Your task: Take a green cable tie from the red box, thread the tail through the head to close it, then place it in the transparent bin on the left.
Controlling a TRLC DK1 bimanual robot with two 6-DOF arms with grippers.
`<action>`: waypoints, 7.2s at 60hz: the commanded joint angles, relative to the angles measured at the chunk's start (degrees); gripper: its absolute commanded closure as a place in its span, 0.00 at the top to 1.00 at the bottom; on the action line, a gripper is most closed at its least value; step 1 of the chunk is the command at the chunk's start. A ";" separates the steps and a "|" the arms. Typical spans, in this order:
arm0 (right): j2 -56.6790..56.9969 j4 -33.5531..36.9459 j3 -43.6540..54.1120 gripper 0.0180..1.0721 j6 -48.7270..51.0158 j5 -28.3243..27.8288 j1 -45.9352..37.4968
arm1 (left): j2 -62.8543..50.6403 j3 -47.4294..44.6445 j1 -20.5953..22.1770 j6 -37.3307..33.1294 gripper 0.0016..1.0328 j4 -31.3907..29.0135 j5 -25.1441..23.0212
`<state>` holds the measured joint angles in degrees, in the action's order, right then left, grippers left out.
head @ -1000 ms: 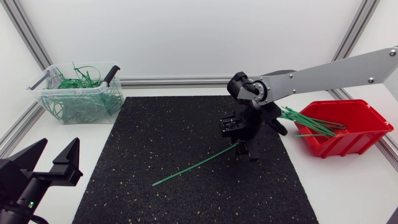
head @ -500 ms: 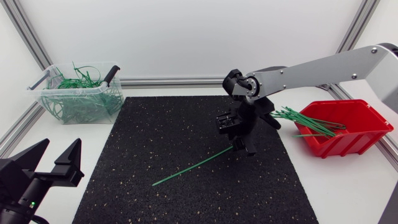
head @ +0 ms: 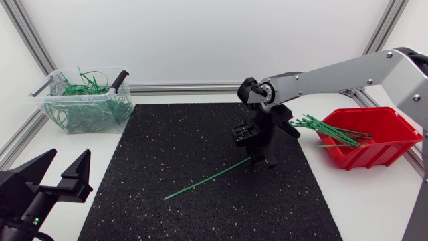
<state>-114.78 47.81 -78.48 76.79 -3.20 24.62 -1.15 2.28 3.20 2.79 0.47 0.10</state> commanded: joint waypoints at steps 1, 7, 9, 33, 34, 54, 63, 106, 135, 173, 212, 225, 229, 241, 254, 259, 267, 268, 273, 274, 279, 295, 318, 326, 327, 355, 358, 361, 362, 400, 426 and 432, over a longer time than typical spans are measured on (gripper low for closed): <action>-2.20 0.88 -1.06 0.40 2.13 0.04 -0.28 | 0.62 -2.20 0.49 -0.85 0.96 -1.52 -0.10; -2.73 1.49 -1.50 0.40 2.48 0.39 -0.28 | 0.62 -2.20 0.67 -0.85 0.96 -1.61 -0.10; -2.82 1.58 -1.59 0.39 2.57 0.39 -0.28 | 0.62 -2.20 0.75 -0.85 0.96 -1.61 -0.10; -3.52 1.93 -2.56 0.05 3.89 0.48 -0.36 | 0.09 -2.20 1.54 -0.77 0.96 -1.61 -0.10; -3.43 1.93 -2.56 0.05 3.89 0.48 -0.36 | 0.18 -2.20 1.54 -0.77 0.96 -1.61 -0.10; 2.81 1.76 -0.18 0.05 3.71 1.71 1.48 | -1.05 -2.11 0.58 -0.94 0.96 -1.96 -0.10; 8.35 0.70 2.63 0.05 3.36 3.64 3.85 | -1.67 -2.11 -1.18 -1.56 0.96 -2.05 -0.10; 33.92 -9.49 18.45 0.05 3.89 28.25 22.22 | -9.93 6.86 -0.13 -3.84 0.96 -10.14 -3.88; 38.93 -14.68 18.36 0.05 9.87 37.83 31.19 | -26.27 17.14 1.54 -4.11 0.96 -11.28 -16.71; 39.02 -16.96 16.95 0.05 11.98 39.68 37.87 | -44.64 31.47 10.07 -4.11 0.96 -15.24 -33.67; 34.80 -23.11 14.32 0.05 15.14 38.62 40.33 | -59.15 42.36 19.39 -13.95 0.91 -20.86 -43.69; 34.63 -23.64 14.05 0.05 15.14 38.27 40.94 | -62.66 44.74 19.12 -17.38 0.83 -22.88 -44.66; 34.71 -23.82 13.97 0.05 15.14 38.18 41.21 | -64.07 45.62 18.42 -17.90 0.83 -22.88 -44.83; 34.98 -24.35 13.79 0.05 15.23 38.01 41.30 | -67.23 47.55 17.01 -19.31 0.83 -22.71 -45.98; 34.71 -24.43 13.61 0.05 15.23 38.01 41.30 | -68.73 48.17 15.43 -19.57 0.39 -22.53 -48.88; 34.63 -24.52 13.79 0.05 15.23 38.01 41.30 | -68.73 48.17 15.08 -19.84 0.38 -22.35 -49.14; 34.45 -24.61 13.44 0.05 15.32 38.01 41.47 | -68.73 48.08 15.08 -20.10 0.38 -22.62 -49.49; 34.45 -24.61 13.44 0.05 15.32 38.01 41.56 | -68.73 48.17 15.08 -20.10 0.38 -22.62 -49.49; 34.45 -24.61 13.35 0.05 15.40 38.01 41.74 | -69.17 48.60 15.17 -20.10 0.31 -22.62 -49.58; 34.45 -24.61 13.35 0.05 15.49 38.01 41.74 | -69.25 48.69 15.25 -20.10 0.28 -22.62 -49.58; 34.54 -24.61 13.17 0.05 15.58 38.01 41.74 | -69.60 48.96 15.52 -19.93 0.27 -22.97 -49.67; 34.98 -24.61 13.61 0.05 15.67 38.27 41.74 | -71.01 49.66 16.05 -19.57 0.16 -23.67 -49.67; 35.33 -26.63 14.49 0.16 14.96 38.18 41.21 | -69.87 47.73 15.52 -15.71 0.03 -19.37 -51.34; 35.86 -28.04 13.97 0.37 13.56 38.01 40.42 | -68.29 45.70 15.17 -10.35 0.03 -12.77 -51.34; 35.94 -28.04 13.88 0.40 13.21 37.92 40.24 | -68.02 45.35 15.08 -9.38 0.03 -11.81 -51.34; 40.78 -31.02 13.00 0.55 -0.77 31.77 31.54 | -64.68 38.50 13.23 0.73 0.03 2.25 -51.51; 40.78 -29.53 12.03 0.56 -5.16 30.10 29.87 | -64.33 37.44 12.71 2.57 0.03 5.33 -51.51; 40.87 -27.42 11.15 0.56 -10.00 27.20 28.02 | -64.07 35.86 12.18 5.21 0.03 9.90 -52.04; 40.87 -27.25 11.15 0.56 -11.14 26.58 27.50 | -64.07 35.16 12.09 6.09 0.03 11.83 -52.22; 29.70 -13.18 9.04 0.56 -54.29 -25.80 9.92 | -65.03 26.72 12.44 26.31 0.03 40.58 -47.74; 20.39 -18.72 5.44 0.55 -62.91 -46.10 11.33 | -66.88 26.46 15.17 28.59 0.03 43.04 -45.63; 19.95 -20.92 5.44 0.55 -64.67 -48.48 12.29 | -67.23 26.46 15.52 28.85 0.03 43.74 -45.63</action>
<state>-93.56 28.16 -71.70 14.74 -50.13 35.92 -67.44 29.61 18.11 30.02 42.61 -45.74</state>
